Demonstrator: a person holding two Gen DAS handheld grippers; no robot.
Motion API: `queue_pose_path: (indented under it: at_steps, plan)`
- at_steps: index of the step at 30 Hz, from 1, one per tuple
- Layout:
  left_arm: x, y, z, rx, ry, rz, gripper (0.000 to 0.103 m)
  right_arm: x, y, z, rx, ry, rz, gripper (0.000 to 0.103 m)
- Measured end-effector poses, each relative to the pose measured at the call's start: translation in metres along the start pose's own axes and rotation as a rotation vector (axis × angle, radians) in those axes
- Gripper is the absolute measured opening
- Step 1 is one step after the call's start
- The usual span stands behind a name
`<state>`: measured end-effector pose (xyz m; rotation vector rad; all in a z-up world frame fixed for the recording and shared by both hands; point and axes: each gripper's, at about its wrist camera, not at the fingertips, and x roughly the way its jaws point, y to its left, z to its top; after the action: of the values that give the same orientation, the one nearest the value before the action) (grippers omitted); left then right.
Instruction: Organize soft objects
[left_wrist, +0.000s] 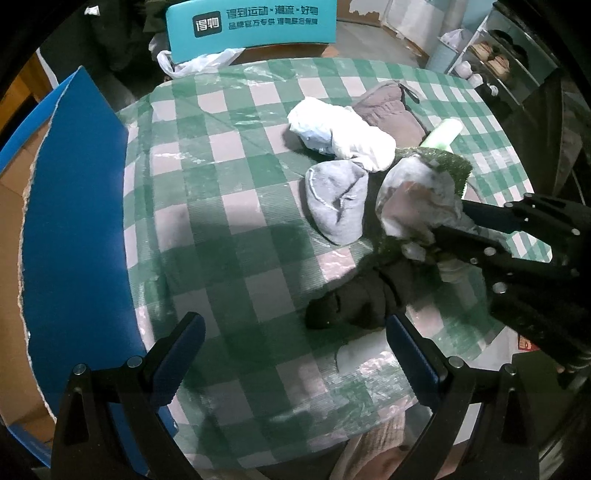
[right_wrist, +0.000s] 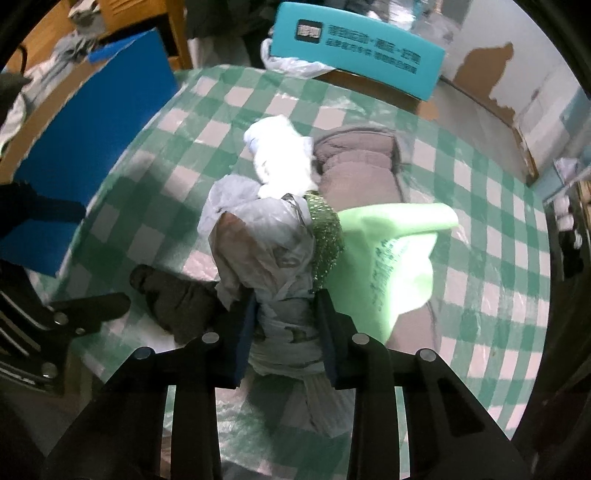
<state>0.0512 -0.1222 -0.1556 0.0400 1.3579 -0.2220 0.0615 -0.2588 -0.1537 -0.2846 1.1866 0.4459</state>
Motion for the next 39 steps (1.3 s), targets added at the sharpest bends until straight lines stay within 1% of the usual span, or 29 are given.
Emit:
queue_pose_path:
  at_steps: [12, 17, 20, 21, 22, 25, 28, 29, 31, 34, 35, 36, 37, 38, 39]
  plan:
    - [0.013, -0.021, 0.009, 0.032, 0.014, -0.028, 0.100, -0.030, -0.025, -0.010, 0.129, -0.054, 0.051, 0.030]
    - [0.023, -0.032, 0.011, 0.050, 0.038, -0.030, 0.100, -0.037, -0.034, -0.017, 0.160, -0.064, 0.057, 0.030]
    - [0.032, -0.036, 0.012, 0.058, 0.065, -0.035, 0.100, -0.038, -0.041, -0.021, 0.191, -0.070, 0.087, 0.030]
    - [0.033, -0.038, 0.013, 0.057, 0.069, -0.037, 0.098, -0.038, -0.044, -0.022, 0.207, -0.071, 0.103, 0.030]
    - [0.035, -0.039, 0.013, 0.056, 0.073, -0.039, 0.091, -0.038, -0.047, -0.023, 0.218, -0.072, 0.113, 0.030]
    - [0.044, -0.041, 0.015, 0.060, 0.100, -0.038, 0.076, -0.034, -0.054, -0.024, 0.243, -0.067, 0.131, 0.030]
    - [0.050, -0.044, 0.015, 0.071, 0.106, -0.042, 0.068, -0.027, -0.055, -0.026, 0.255, -0.047, 0.148, 0.030]
    - [0.051, -0.045, 0.016, 0.079, 0.097, -0.044, 0.067, -0.025, -0.054, -0.026, 0.254, -0.039, 0.149, 0.030]
    - [0.049, -0.047, 0.016, 0.094, 0.076, -0.041, 0.059, -0.021, -0.052, -0.027, 0.243, -0.030, 0.147, 0.030]
    - [0.048, -0.047, 0.017, 0.100, 0.058, -0.025, 0.054, -0.019, -0.050, -0.030, 0.232, -0.025, 0.148, 0.033]
    - [0.047, -0.045, 0.017, 0.097, 0.056, -0.023, 0.053, -0.019, -0.050, -0.031, 0.232, -0.025, 0.146, 0.038]
    - [0.047, -0.045, 0.018, 0.090, 0.055, -0.024, 0.052, -0.018, -0.050, -0.032, 0.232, -0.021, 0.137, 0.047]
    - [0.046, -0.043, 0.020, 0.081, 0.054, -0.024, 0.052, -0.017, -0.050, -0.032, 0.231, -0.016, 0.135, 0.052]
    - [0.046, -0.041, 0.021, 0.071, 0.053, -0.023, 0.052, -0.017, -0.049, -0.033, 0.229, -0.011, 0.131, 0.061]
    - [0.046, -0.038, 0.020, 0.066, 0.053, -0.023, 0.052, -0.019, -0.049, -0.035, 0.227, -0.015, 0.117, 0.064]
